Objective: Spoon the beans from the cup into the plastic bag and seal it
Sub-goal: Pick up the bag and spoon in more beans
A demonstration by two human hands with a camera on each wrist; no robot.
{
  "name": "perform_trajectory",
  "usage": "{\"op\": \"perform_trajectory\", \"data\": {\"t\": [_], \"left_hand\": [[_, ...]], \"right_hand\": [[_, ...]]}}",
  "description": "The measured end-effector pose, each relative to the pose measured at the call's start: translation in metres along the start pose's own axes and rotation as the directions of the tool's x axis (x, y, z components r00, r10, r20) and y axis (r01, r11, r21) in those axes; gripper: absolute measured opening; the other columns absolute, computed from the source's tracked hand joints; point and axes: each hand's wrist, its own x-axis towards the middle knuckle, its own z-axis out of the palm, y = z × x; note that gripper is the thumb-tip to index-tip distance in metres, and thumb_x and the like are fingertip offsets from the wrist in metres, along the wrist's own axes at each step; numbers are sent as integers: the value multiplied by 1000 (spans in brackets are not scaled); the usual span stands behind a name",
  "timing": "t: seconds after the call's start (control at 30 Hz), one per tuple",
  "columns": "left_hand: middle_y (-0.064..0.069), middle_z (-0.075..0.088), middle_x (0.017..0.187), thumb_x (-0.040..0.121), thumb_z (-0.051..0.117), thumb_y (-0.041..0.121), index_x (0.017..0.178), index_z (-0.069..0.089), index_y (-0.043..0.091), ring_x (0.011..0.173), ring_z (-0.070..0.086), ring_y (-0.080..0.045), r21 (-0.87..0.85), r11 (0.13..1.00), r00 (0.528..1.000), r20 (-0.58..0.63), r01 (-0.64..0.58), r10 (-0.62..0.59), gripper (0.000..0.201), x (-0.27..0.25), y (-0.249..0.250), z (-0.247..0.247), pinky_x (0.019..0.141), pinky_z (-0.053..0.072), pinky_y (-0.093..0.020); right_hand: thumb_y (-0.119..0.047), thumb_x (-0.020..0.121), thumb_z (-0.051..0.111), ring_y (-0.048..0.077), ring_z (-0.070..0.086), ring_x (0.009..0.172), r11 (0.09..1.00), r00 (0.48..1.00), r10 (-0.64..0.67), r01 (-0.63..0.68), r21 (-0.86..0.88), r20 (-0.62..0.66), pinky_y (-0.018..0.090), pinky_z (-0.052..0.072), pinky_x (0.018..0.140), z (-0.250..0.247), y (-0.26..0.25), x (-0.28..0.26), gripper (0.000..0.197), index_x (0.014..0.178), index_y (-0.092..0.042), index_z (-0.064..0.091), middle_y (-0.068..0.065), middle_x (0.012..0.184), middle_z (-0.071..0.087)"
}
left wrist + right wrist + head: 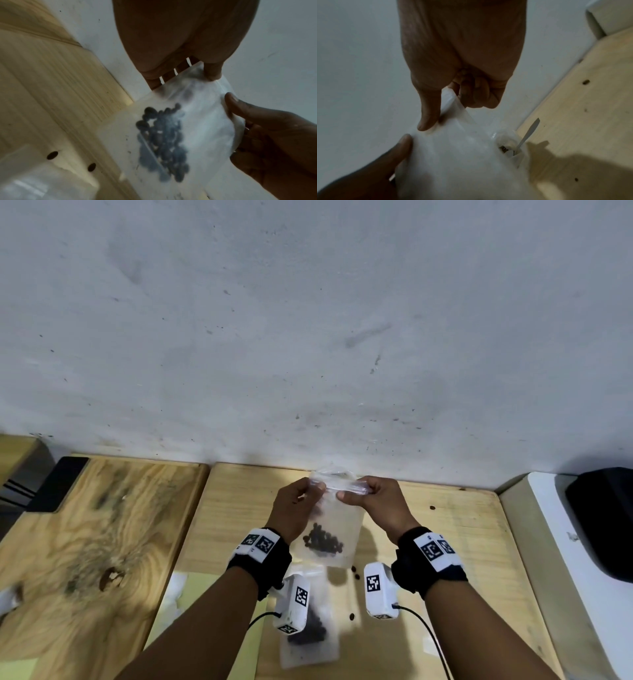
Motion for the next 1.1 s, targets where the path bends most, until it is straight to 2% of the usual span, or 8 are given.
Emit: {"op": "perform_trajectory", "data": {"t": [0.13,0.33,0.47,0.6,0.73,0.83,0.97,1.1], "left_hand": [[-6,70,76,93,63,24,93,73,5,59,64,-8,47,999,999,-32,0,1,22,1,4,0,58,48,-19],[-7,72,76,92,64,25,89,75,9,63,67,-13,3,1000,998,-58,21,-21,19,0,6,2,62,48,-25],[-8,72,78,94,59,35,94,75,12,70,67,-21,-134,984,993,-15,114,-117,29,-3,3,0,70,49,-35],[-3,71,79,95,58,31,94,74,8,69,68,-21,-121,988,995,-20,94,-97,28,-4,6,0,68,49,-34],[-3,67,77,96,58,29,97,70,0,59,65,-19,-158,978,989,-33,137,-144,32,-5,6,-1,55,49,-26],[-6,63,76,95,61,26,100,69,2,55,60,-22,-283,934,962,-99,217,-253,26,-6,-1,-7,48,49,-25],[-8,65,86,88,68,16,113,58,25,66,64,-27,-199,952,949,-170,231,-266,28,-13,-18,-17,61,57,-42],[-7,64,87,83,66,-4,96,66,12,64,65,-24,-18,973,970,-81,228,-229,21,-32,-32,-28,61,57,-39]], "right_hand": [[-1,81,77,-3,47,38,994,998,56,-59,92,32,7,33,40,0,-13,-10,9,81,-3,69,-14,46,57],[-17,78,82,3,41,43,984,988,152,-151,97,1,17,26,42,1,-10,-8,10,78,-14,72,-3,62,59],[-22,78,83,7,31,45,962,980,197,-187,201,-32,23,20,48,-5,-8,-7,36,58,-24,53,-2,68,54],[-21,79,82,11,25,48,946,972,232,-214,243,-46,24,17,48,-6,-3,-9,45,56,-25,43,-7,59,37],[-21,81,80,10,29,45,968,978,175,-150,203,-111,19,23,43,0,3,-17,23,76,-18,59,-7,54,46],[-4,81,78,5,41,43,987,993,106,-98,127,-56,15,32,41,1,8,-28,24,84,-13,56,0,64,57],[1,82,75,4,46,44,984,985,171,-168,-55,35,15,34,40,8,26,-41,11,90,-5,72,7,80,61],[5,84,71,-5,49,41,978,981,193,-192,-81,2,11,37,42,16,47,-48,18,101,0,73,6,82,64]]}}
